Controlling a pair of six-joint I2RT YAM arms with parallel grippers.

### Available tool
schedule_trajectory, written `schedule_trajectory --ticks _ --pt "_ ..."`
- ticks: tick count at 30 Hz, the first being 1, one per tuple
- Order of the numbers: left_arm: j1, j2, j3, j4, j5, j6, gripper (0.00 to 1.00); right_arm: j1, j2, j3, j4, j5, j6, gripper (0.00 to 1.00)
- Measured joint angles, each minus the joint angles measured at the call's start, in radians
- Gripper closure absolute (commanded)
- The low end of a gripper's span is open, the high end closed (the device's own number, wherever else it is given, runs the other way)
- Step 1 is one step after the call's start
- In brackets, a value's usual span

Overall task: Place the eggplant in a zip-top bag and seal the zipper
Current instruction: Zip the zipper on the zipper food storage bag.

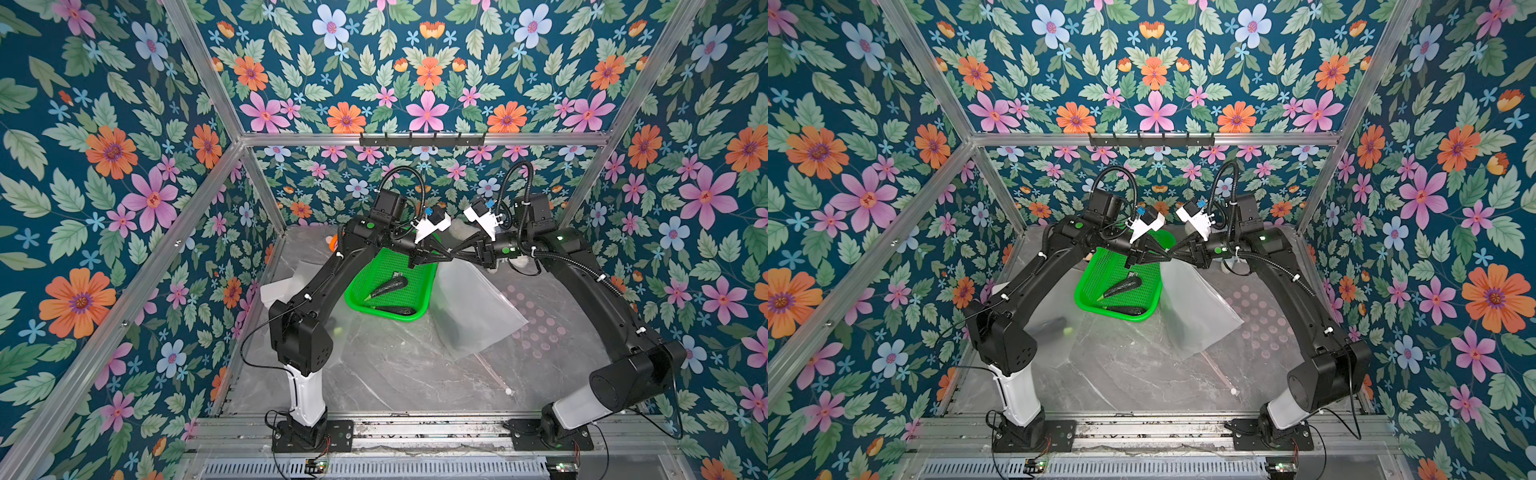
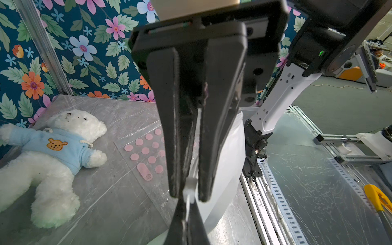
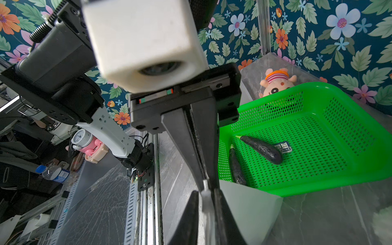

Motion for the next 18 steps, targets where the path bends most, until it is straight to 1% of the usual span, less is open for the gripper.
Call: schedule_trajectory --ticks 6,8,12,15,18 --pt "0.000 0.000 -0.002 0.006 -0.003 -0.008 1.00 0.000 0.000 -0.004 -0.003 0.002 -0.004 0.94" --pt "0.000 0.000 -0.002 0.006 -0.002 -0.008 1.00 0.000 0.000 -0.002 -0.008 0.003 -0.006 0.96" --pt "0.000 0.000 -0.005 0.009 0.002 -0.015 1.00 0.000 0.000 0.003 -0.019 0.005 -0.010 0.96" --pt "0.000 0.000 -0.008 0.013 0.004 -0.015 1.00 0.000 0.000 0.008 -0.034 0.008 -0.011 0.90" --pt "-0.001 0.000 -0.008 0.013 0.005 -0.015 1.00 0.000 -0.003 0.009 -0.040 0.011 -0.013 0.90"
